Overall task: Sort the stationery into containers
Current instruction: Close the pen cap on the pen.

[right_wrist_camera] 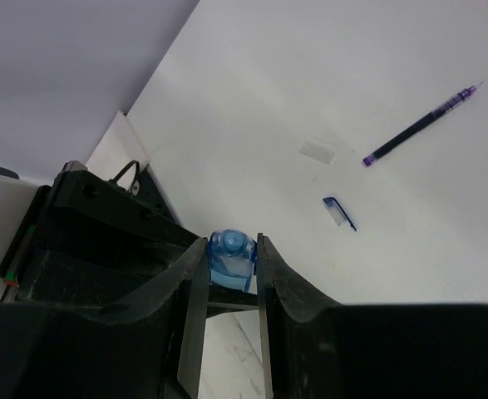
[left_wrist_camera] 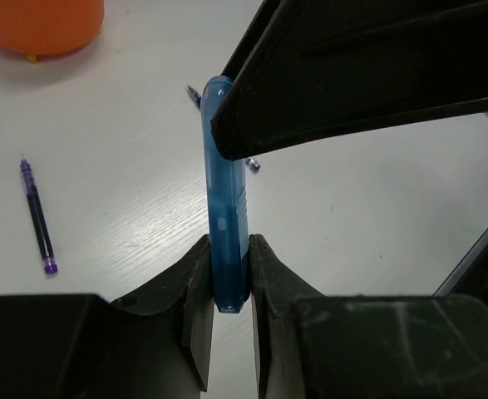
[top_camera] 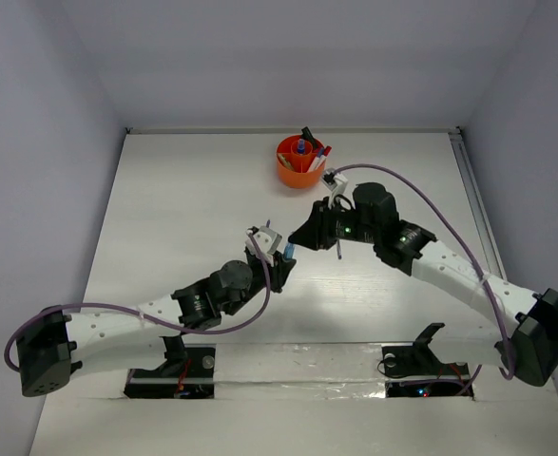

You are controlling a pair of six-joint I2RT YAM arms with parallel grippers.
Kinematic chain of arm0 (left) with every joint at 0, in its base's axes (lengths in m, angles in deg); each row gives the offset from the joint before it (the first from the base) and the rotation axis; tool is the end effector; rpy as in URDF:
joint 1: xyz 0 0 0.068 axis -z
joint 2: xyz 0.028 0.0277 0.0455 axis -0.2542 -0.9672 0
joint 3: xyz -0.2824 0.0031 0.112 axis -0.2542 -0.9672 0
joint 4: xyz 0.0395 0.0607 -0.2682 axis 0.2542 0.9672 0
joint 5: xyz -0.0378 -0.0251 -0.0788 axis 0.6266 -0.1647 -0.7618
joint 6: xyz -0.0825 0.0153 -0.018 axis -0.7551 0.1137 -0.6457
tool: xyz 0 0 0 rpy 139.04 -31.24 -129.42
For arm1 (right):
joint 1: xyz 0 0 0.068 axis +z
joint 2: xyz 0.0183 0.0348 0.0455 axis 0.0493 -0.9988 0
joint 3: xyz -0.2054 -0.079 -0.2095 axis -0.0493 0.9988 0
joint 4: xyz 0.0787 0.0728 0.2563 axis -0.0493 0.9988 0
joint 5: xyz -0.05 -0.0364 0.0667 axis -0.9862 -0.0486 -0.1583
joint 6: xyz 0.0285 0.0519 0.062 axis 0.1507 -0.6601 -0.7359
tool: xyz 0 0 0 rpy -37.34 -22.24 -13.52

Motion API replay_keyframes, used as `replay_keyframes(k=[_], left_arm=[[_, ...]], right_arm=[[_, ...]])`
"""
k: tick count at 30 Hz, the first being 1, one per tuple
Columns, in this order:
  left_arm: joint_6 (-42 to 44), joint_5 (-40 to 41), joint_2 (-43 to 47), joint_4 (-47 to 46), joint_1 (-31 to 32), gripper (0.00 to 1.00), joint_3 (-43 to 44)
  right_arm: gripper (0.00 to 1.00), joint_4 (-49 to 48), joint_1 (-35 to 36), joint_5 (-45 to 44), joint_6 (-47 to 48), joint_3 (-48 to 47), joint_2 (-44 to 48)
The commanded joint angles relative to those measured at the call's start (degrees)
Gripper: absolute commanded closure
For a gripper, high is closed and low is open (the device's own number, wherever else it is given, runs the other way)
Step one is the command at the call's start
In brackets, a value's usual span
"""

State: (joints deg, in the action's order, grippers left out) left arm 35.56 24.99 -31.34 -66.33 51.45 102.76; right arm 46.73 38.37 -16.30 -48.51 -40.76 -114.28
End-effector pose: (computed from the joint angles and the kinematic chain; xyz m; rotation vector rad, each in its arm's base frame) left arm 0.1253 -0.2188 0.2830 0.4429 1.6039 -0.8176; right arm 0.2169 0.2332 0.3329 -0.5597 2.0327 1.1996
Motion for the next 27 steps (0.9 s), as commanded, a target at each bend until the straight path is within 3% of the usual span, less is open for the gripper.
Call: replay_keyframes(k=[1,7,12,16,21,24,25,27], left_arm=[[1.93,-1.22,1.38,-15.70,0.01,1.00,8.87],[3.77,-0.96,1.73,-15.00,-1.57,1.00,10.99],[2.55,-5.43,1.55,-14.64,-4.99,1.00,13.53],[0.88,-7.63,0.76,-13.59,-5.00,1.00,13.10],[-4.83,-8.78,2.51,-7.89,-5.00,1.00,7.84],[-8.34,-8.34,5.85,-5.33,-5.00,0.89,3.88],[-9.05,-8.25,6.90,-4.98,-5.00,0.79,1.26],[-10.28,-7.20,9.98,-2.88,-5.00,0.69,-1.65]], right_arm=[[1.00,2.89,4.33,0.15,-0.60,6.15,-2.60],[1.00,-2.91,6.54,-0.82,-4.38,13.96,-3.30],[1.00,-5.29,7.33,-1.43,-6.31,17.23,-3.30],[1.00,-2.31,7.33,-9.31,-5.70,13.73,-1.02],[1.00,-3.18,5.14,-12.85,-6.22,5.48,-2.15],[1.00,-5.28,1.97,-14.09,-6.92,0.56,-4.26],[1.00,-7.21,1.09,-14.79,-7.36,-0.42,-4.70],[1.00,-10.55,-2.07,-14.71,-8.68,-2.10,-5.84]])
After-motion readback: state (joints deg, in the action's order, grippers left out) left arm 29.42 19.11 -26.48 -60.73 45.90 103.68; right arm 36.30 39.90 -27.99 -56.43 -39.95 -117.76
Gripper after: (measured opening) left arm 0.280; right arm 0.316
